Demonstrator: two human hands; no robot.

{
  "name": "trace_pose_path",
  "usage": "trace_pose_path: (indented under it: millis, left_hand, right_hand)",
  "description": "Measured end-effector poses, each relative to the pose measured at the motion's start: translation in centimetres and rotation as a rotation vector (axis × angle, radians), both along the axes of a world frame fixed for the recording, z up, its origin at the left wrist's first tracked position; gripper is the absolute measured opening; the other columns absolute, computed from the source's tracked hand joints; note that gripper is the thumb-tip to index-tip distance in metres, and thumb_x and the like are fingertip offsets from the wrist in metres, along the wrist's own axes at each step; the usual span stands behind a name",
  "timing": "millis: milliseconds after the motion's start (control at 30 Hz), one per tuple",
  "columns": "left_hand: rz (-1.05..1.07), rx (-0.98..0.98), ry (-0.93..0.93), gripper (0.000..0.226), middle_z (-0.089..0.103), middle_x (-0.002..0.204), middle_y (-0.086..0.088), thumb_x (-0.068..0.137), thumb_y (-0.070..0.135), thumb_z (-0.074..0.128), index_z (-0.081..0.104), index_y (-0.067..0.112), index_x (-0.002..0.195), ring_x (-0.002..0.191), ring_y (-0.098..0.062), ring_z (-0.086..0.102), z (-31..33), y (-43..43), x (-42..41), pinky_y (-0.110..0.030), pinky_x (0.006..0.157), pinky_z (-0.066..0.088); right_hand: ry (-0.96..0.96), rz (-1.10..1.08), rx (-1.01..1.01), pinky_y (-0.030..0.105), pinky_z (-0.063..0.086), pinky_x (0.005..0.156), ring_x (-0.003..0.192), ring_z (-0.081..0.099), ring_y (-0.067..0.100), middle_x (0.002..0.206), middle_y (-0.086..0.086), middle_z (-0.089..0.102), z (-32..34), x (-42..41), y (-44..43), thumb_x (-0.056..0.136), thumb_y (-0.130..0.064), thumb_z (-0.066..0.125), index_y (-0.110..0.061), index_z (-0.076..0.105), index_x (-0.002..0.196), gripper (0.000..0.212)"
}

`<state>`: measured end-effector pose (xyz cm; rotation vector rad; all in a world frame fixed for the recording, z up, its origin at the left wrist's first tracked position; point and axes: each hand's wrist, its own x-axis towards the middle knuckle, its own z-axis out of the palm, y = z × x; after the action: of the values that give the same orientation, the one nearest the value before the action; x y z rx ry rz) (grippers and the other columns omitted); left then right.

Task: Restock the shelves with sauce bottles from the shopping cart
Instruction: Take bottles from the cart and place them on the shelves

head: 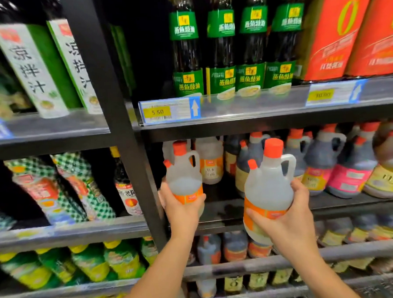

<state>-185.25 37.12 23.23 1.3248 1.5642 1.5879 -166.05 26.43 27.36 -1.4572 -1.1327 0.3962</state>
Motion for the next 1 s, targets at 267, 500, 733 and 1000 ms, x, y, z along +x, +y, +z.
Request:
trace_pose_path:
  millis: [267,500,733,1000]
  left_hand:
    - [0.072,-0.147,0.016,0.077,0.039,0.111,0.009,0.062,0.02,0.092,0.036,0.029,0.113,0.108,-0.017,0.05,0.5,2.2,-0.7,-0.028,0.086,0.043]
    - [0.072,-0.123,-0.021,0.11,0.049,0.139,0.0,0.068,0.015,0.089,0.02,0.031,0.152,0.127,-0.021,0.048,1.0,2.5,-0.8,-0.033,0.101,0.037]
    - [-0.066,-0.251,0.072,0.125,0.025,0.153,-0.005,0.061,0.037,0.092,0.007,0.026,0.152,0.138,-0.028,0.036,1.1,0.2,-0.8,-0.05,0.11,0.04]
    - [-0.375,-0.165,0.168,0.081,0.046,0.136,0.023,0.072,0.057,0.077,0.038,0.038,0.141,0.122,0.005,0.044,3.5,-8.1,-3.1,-0.011,0.092,0.035]
  right_hand:
    - [0.053,0.074,-0.019,0.011,0.041,0.066,0.097,0.049,-0.018,0.11,-0.031,0.044,-0.2,0.2,-0.3,0.054,-0.027,0.094,-0.046,0.028,0.126,0.099]
    - [0.066,0.108,-0.035,0.011,0.041,0.062,0.095,0.046,-0.027,0.102,-0.044,0.044,-0.3,0.0,-0.8,0.054,-0.032,0.092,-0.049,0.027,0.125,0.098]
    - [0.039,0.105,-0.043,0.01,0.042,0.059,0.096,0.047,-0.025,0.108,-0.032,0.046,-0.3,-0.6,-1.3,0.055,-0.031,0.092,-0.049,0.027,0.123,0.096]
    - [-0.016,0.118,-0.02,0.009,0.041,0.064,0.097,0.046,-0.027,0.105,-0.045,0.044,-0.6,-2.5,-1.4,0.054,-0.032,0.092,-0.048,0.027,0.125,0.097]
